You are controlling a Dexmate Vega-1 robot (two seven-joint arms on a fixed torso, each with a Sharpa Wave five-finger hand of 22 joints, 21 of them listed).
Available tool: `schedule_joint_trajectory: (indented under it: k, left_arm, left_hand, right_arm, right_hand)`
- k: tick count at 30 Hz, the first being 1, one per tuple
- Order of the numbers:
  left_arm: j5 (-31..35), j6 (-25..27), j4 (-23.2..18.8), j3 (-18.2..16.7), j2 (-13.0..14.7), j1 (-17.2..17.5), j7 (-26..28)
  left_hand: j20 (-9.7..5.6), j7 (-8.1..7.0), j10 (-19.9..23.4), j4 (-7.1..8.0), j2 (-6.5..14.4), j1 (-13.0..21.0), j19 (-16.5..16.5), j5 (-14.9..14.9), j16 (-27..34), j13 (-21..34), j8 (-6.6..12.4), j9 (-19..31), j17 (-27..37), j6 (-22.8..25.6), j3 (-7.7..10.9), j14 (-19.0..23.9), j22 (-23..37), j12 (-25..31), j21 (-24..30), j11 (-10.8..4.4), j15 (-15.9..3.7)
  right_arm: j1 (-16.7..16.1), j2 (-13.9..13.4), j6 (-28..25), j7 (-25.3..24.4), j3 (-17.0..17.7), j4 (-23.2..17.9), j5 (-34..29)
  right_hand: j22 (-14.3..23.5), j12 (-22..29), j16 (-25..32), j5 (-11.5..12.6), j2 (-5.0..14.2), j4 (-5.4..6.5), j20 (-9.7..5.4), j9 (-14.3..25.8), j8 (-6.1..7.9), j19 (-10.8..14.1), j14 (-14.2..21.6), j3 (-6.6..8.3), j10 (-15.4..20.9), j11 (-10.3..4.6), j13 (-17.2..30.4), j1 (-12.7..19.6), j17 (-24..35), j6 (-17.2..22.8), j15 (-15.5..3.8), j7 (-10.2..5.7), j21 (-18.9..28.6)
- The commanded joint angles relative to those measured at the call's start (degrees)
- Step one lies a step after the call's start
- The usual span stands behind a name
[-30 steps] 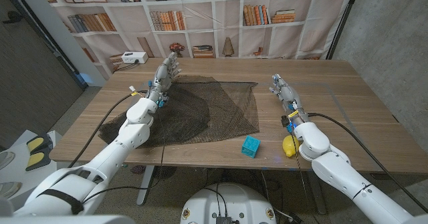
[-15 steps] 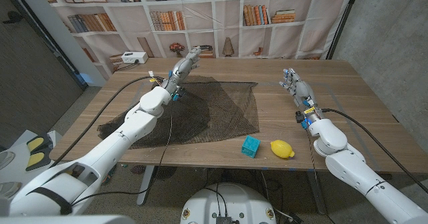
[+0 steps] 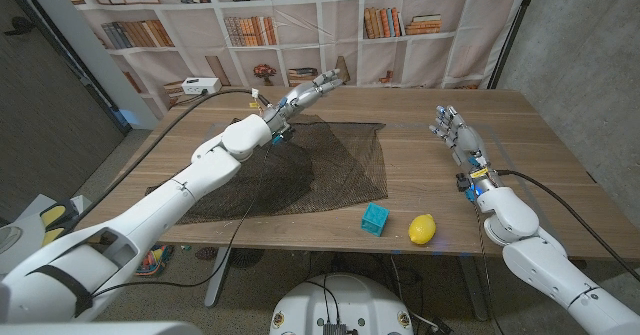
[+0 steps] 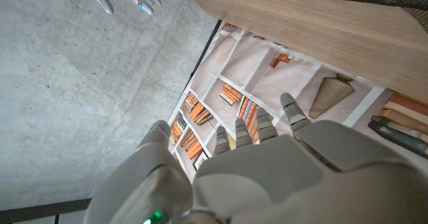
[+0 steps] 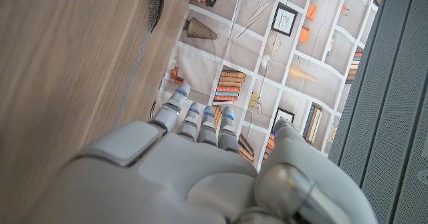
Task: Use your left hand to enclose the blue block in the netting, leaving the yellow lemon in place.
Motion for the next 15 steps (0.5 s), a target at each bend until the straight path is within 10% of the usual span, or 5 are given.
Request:
schedule_joint_trajectory:
  k: [1,15]
  left_arm:
    - [8.69,-5.72,-0.31,3.68,2.22,-4.72,-4.55]
    - [13.81,-13.80,1.86,6.19,3.18,-9.63,-13.51]
  left_hand:
    - [-0.12,-0.49,0.70,-0.39,-0.37,0.51,0.28,-0.16,-0.09,0.20,-0.17,0.13,0.10,-0.09,0.18,0.34,0.17,0.47,-0.14,-0.17,-0.48]
    - [-0.86,-0.98,1.21,-0.72,-0.98,0.32,0.92,-0.32,0.16,0.33,-0.32,0.19,0.26,-0.23,-0.20,1.50,0.26,0.55,-0.19,-0.42,-1.44]
  right_arm:
    - [-5.66,0.23,1.22,-3.80,1.98,-4.50,-3.02]
    - [-8.69,2.77,1.49,-8.30,2.42,-8.34,-8.75]
  right_hand:
    - [0.18,-0.06,0.50,-0.07,0.03,-0.16,0.55,0.19,-0.06,0.09,-0.02,0.02,0.36,0.16,0.21,-0.35,0.11,-0.08,0.49,-0.39,0.00]
    - [0.20,-0.12,0.43,-0.13,0.05,-0.15,0.34,0.19,-0.19,0.18,0.08,0.03,0.47,0.19,0.22,-0.45,0.14,-0.05,0.51,-0.41,0.03]
